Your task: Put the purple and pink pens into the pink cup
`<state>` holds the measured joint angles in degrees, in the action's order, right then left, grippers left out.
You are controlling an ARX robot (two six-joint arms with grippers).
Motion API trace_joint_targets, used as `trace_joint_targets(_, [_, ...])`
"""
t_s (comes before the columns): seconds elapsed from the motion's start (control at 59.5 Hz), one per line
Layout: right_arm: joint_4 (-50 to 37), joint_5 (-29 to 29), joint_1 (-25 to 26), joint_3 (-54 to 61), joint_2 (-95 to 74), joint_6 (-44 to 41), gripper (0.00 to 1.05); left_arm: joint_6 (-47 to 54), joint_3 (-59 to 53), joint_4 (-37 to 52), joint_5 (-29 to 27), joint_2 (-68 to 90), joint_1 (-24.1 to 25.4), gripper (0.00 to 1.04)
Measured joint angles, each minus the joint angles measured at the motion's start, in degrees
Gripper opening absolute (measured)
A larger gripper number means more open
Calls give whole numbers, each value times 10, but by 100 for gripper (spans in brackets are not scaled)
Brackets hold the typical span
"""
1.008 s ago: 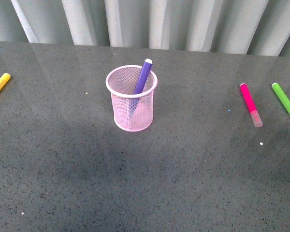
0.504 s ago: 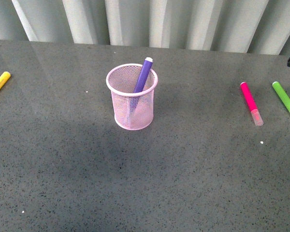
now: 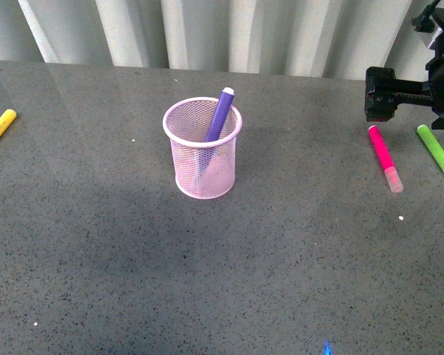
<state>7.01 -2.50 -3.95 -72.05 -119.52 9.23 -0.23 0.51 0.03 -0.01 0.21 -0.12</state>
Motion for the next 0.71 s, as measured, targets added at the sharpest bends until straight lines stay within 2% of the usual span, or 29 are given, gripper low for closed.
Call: trace_joint_targets(0.705, [22,-2,7,-85,-96,5,98,0,0,0,0,0,0,98])
